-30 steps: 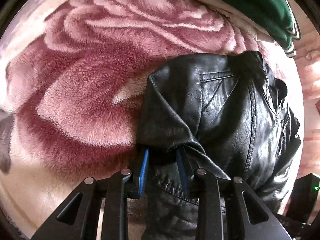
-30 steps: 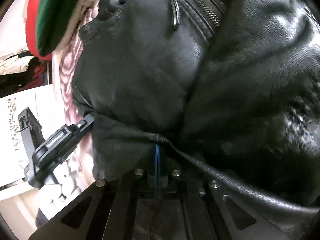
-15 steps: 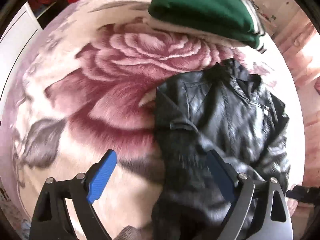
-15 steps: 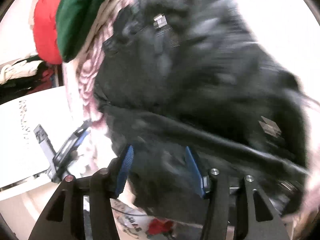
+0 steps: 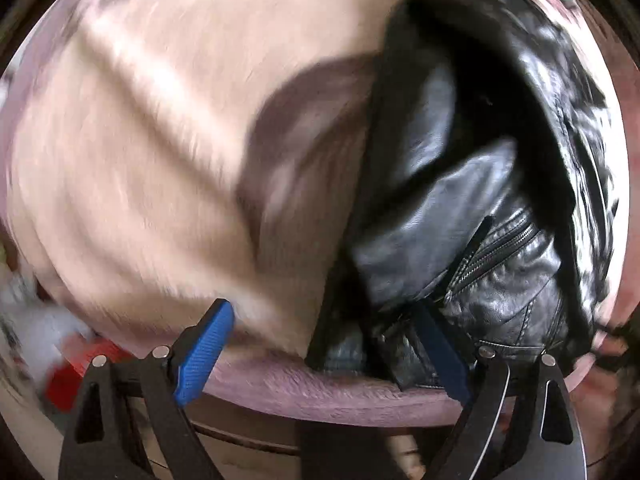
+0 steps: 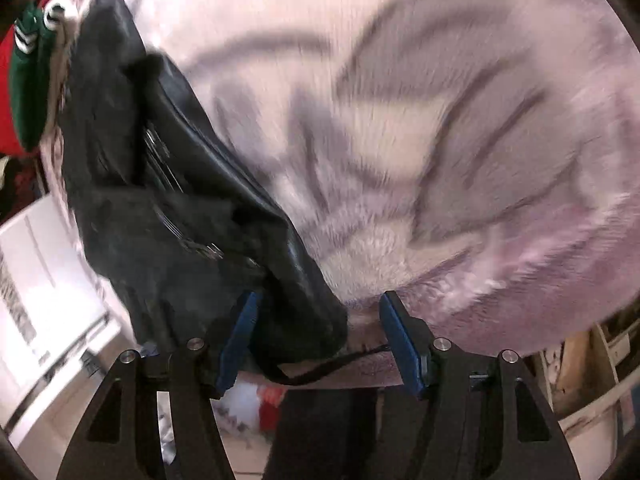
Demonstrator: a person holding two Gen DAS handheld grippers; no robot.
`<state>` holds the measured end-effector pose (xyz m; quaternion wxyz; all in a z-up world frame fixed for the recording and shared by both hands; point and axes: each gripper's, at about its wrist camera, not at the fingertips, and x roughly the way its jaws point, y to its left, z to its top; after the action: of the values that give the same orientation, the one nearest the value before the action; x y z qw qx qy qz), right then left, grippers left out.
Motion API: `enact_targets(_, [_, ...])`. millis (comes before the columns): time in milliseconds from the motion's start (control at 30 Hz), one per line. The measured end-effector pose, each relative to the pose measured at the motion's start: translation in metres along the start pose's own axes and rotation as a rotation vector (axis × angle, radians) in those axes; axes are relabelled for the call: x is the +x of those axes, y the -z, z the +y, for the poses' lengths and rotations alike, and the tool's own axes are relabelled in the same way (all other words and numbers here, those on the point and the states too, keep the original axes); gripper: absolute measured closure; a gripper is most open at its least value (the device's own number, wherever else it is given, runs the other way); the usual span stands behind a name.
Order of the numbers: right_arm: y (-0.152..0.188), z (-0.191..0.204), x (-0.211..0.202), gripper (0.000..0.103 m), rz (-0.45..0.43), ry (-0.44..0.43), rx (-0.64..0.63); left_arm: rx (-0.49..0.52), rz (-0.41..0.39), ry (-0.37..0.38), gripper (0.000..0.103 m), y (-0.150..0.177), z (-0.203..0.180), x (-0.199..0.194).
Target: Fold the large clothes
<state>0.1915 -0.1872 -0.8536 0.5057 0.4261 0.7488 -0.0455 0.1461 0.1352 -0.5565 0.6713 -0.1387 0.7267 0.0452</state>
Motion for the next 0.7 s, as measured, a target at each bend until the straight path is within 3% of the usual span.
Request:
enact_targets(67, [-0.001,0.001,0.012,0.041,0.013,-0.031,-0.048,-0.077,-0.062,0.030,0.025,0.003,0.006,-0.002])
enact_targets(100, [0.000,0.002,0.014,0.052,-0.002,-0.033,-0.072,-0.090,-0.082,0.033,0.044,0.002,0.004,-0.004])
enact_targets(133, [0.001,0.005,0.015,0.081,-0.017,-0.026,-0.095,-0.097,-0.089,0.030,0.052,0.000,0.000,-0.005])
enact_targets(167, [0.001,0.007,0.017,0.081,-0.014,0.015,-0.112,-0.095,-0.097,0.012,0.052,-0.002,-0.005,-0.008])
enact_targets(233, [0.001,0.012,0.012,0.081,-0.016,0.070,-0.149,-0.093,-0.102,-0.017,0.052,-0.005,-0.013,-0.014])
enact_targets(300, [0.004,0.034,0.001,0.072,-0.047,0.183,-0.208,-0.121,-0.091,0.060,0.052,-0.006,-0.015,-0.024])
enact_targets(333, [0.005,0.043,-0.013,0.069,-0.072,0.194,-0.229,-0.137,-0.109,0.080,0.052,-0.005,-0.014,-0.032])
enact_targets(400, [0.006,0.061,-0.040,0.057,-0.132,0.105,-0.255,-0.166,-0.154,0.111,0.052,-0.002,-0.011,-0.049])
enact_targets(433, [0.004,0.070,-0.053,0.046,-0.153,0.053,-0.262,-0.184,-0.169,0.108,0.050,-0.002,-0.008,-0.055])
enact_targets(467, [0.000,0.080,-0.064,0.044,-0.163,-0.002,-0.263,-0.202,-0.177,0.095,0.046,-0.001,-0.004,-0.059])
enact_targets(500, [-0.009,0.092,-0.069,0.044,-0.155,-0.066,-0.260,-0.224,-0.185,0.075,0.035,0.002,0.004,-0.060])
enact_targets(567, [-0.032,0.111,-0.061,0.044,-0.111,-0.164,-0.227,-0.256,-0.195,0.050,0.031,0.001,0.011,-0.057])
enact_targets(700, [-0.086,0.131,-0.008,0.044,-0.080,-0.075,-0.097,-0.277,-0.180,0.058,0.031,0.003,0.011,-0.047])
